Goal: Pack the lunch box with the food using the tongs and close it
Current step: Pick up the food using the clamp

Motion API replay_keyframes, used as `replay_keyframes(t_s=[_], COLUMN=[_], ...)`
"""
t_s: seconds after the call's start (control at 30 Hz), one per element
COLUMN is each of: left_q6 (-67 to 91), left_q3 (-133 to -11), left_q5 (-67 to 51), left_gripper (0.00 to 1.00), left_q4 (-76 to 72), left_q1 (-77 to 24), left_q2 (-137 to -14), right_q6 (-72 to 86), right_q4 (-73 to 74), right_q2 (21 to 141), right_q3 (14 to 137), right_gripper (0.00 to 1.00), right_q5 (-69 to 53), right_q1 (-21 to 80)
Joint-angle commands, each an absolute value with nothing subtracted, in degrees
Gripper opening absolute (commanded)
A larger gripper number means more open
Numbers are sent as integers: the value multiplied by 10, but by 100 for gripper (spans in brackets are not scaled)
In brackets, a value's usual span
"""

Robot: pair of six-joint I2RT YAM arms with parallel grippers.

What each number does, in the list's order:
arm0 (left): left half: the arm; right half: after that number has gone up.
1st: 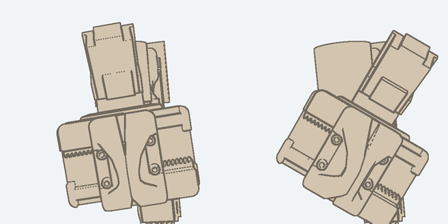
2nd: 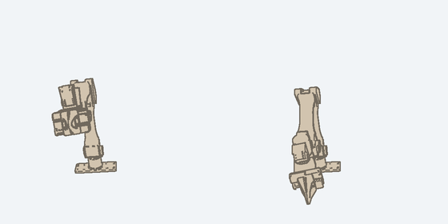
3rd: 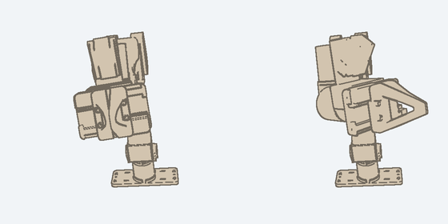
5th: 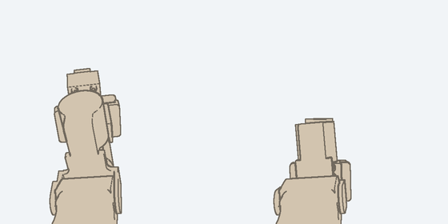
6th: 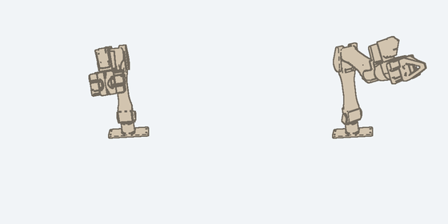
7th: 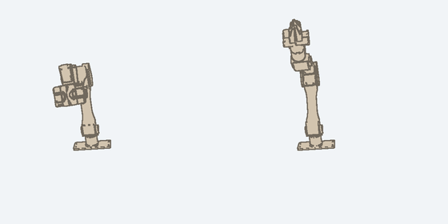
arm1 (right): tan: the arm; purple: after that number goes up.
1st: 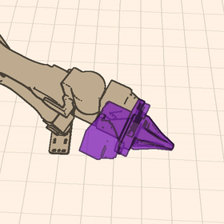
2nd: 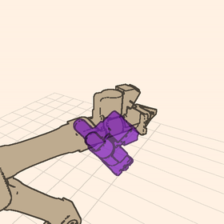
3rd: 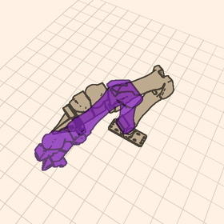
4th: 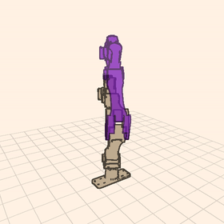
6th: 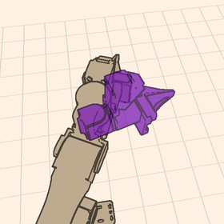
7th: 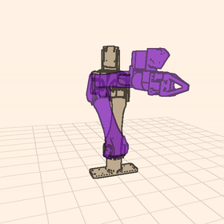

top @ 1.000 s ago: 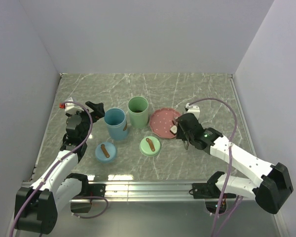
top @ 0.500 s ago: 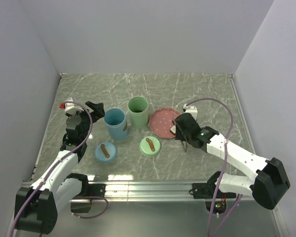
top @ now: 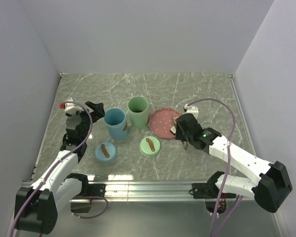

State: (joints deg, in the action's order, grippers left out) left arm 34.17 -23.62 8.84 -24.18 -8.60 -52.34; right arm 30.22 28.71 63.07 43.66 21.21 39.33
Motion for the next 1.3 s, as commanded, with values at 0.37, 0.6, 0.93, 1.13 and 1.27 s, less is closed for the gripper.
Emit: replay_keyframes(t_s=[0.37,0.6,0.93,1.13,1.27], left_q6=[348,349,348,350,349], left_q3=[-230,-229,-229,-229,-229], left_q5=[81,80,82,82,83], left_gripper=[99,99,100,99,100], left_q4=[-267,-269,-266,-267,-266], left_q1=[-83,-84,-83,-83,-83], left_q2=[-514,-512,-507,-508,-508], right_q6=[303,311,318,310,307], right_q4=[269,279,294,280,279], right_q2=[648,657,642,653,666], right_q3=[432,426,429,429,439], right_gripper=[53,53,53,49,39], right_q5=[206,208,227,210,207], right_q1=[391,391,390,391,391])
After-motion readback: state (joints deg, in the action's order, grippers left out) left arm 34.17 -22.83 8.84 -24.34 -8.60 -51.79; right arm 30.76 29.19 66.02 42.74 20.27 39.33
